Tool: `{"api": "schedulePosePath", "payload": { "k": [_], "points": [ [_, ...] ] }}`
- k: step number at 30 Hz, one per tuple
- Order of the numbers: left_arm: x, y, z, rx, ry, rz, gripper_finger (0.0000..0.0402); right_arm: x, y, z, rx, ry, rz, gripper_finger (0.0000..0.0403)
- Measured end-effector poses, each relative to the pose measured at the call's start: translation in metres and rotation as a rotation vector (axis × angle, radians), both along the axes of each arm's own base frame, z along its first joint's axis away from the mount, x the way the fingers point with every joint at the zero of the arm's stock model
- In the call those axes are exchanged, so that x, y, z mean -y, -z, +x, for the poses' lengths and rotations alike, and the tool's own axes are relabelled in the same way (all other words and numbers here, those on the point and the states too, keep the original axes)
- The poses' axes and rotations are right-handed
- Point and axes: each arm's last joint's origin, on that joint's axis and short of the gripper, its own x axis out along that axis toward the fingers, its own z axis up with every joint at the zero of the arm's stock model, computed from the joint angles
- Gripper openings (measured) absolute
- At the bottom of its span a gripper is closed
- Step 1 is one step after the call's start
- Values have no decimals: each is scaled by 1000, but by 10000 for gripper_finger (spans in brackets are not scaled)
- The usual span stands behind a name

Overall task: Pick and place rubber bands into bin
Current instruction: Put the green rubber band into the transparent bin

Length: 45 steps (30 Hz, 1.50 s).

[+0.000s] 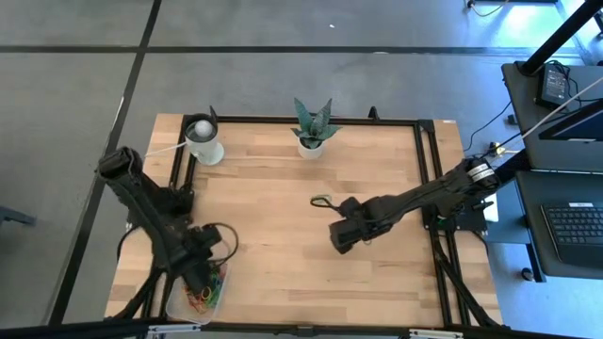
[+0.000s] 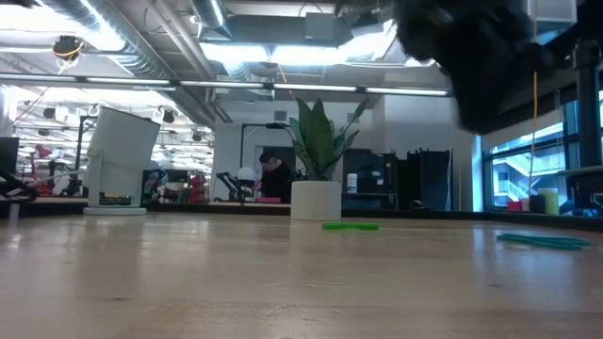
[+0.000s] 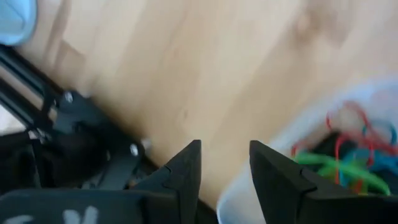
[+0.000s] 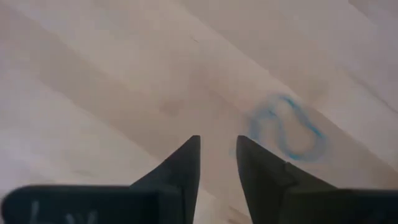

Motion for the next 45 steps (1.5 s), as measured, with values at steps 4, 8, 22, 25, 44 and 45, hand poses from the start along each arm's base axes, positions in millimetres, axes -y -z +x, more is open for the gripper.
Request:
{"api": "schedulePosePath", "payload": {
  "k": [4, 8, 22, 25, 44, 45],
  "points": [
    [-22, -4, 20, 7, -28, -1, 119, 5, 23, -19, -161, -61, 26, 72],
    [-49, -10, 41, 26, -62, -11, 108, 11, 36, -38, -159, -148, 55, 18],
    [-138, -24, 139, 514, 125, -73, 60, 55, 40, -150, 82, -253, -24, 8],
    [-149, -28, 167, 667, 313, 22, 56, 60, 47, -163, 103, -249, -31, 20],
    [-207, 42, 308, 487, 463, -84, 174, 63, 54, -170, 159, -354, -44, 29],
    [-209, 46, 309, 443, 454, -94, 183, 63, 54, -171, 159, -354, -44, 29]
  ]
}}
